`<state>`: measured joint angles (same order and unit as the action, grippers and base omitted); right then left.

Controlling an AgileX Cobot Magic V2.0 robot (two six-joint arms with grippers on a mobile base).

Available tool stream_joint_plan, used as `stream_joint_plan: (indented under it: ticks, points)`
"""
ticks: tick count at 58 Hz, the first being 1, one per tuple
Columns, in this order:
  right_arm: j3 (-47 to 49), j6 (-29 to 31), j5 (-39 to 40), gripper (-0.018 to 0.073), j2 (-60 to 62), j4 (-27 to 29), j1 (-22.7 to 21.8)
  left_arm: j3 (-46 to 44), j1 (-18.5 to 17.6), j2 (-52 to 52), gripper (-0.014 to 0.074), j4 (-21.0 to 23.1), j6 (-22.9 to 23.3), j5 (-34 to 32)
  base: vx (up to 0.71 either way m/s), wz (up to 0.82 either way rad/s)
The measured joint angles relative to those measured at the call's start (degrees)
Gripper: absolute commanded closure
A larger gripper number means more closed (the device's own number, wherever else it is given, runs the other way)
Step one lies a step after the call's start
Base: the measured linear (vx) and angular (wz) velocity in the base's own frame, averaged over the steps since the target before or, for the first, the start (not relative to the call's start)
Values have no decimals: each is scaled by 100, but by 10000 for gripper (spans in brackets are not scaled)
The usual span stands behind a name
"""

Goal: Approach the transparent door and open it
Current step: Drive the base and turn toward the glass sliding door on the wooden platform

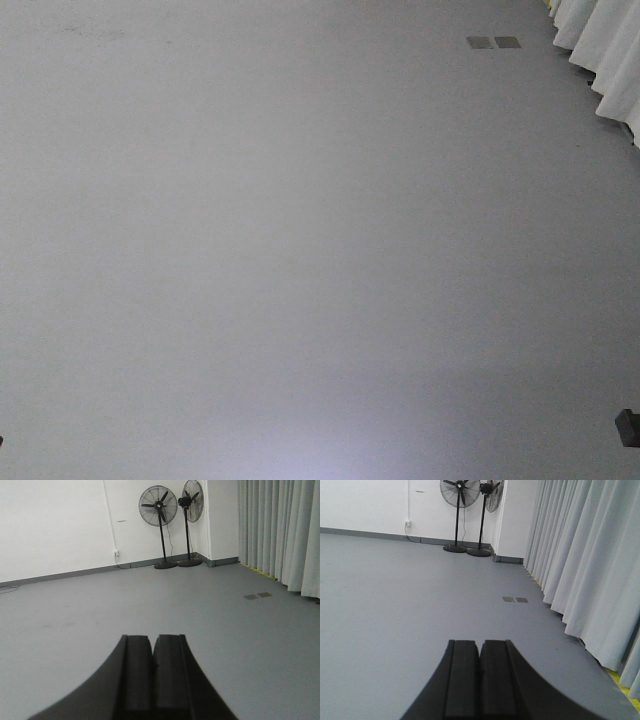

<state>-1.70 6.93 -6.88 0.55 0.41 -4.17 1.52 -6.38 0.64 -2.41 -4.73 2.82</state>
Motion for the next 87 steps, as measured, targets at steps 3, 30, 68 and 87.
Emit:
stream_joint_plan:
  ticks: [3, 30, 68, 87]
  points:
    - [0, 0, 0, 567, 0, 0, 0, 0, 0, 0, 602, 0, 0, 0, 0, 0]
    - [0, 0, 0, 567, 0, 0, 0, 0, 0, 0, 602, 0, 0, 0, 3, 1]
    - [0, 0, 0, 567, 0, 0, 0, 0, 0, 0, 602, 0, 0, 0, 19, 1]
    - [0, 0, 0, 567, 0, 0, 0, 0, 0, 0, 602, 0, 0, 0, 33, 24]
